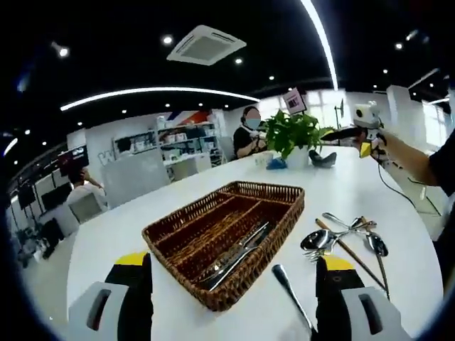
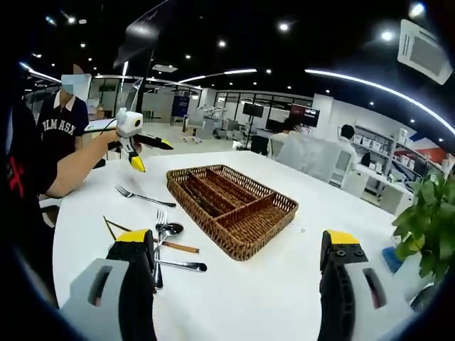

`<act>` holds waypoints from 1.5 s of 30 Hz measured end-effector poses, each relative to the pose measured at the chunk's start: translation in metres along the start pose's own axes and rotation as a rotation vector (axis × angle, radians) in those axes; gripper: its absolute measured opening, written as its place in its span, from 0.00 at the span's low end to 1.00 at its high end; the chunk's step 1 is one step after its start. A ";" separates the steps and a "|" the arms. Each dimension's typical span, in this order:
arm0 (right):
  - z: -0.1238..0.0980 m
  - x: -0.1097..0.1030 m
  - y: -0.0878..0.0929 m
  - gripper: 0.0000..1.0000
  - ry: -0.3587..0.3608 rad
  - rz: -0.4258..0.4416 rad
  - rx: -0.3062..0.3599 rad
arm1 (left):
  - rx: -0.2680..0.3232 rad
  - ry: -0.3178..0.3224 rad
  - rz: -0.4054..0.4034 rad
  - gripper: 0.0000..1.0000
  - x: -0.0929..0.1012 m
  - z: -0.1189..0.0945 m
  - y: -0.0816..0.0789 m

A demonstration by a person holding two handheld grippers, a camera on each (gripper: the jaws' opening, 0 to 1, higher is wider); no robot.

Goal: Arrange the knives, forks, and spoons in their matching storage slots by inserting each utensil handle-first until every utensil is classified and aligned in the correct compartment

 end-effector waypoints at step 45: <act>0.037 -0.026 0.024 1.00 -0.017 0.020 -0.020 | 0.049 -0.026 0.025 1.00 0.007 -0.026 -0.001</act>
Point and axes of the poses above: the point that each gripper's makers call its tool centre point, and the gripper's own axes: z roughly forward along the fingers, x roughly to its right, y roughly out of its underside, the point moved 1 cm from there along -z, roughly backward along the fingers, and after that the axes turned 9 degrees about y, right-handed, at the moved point
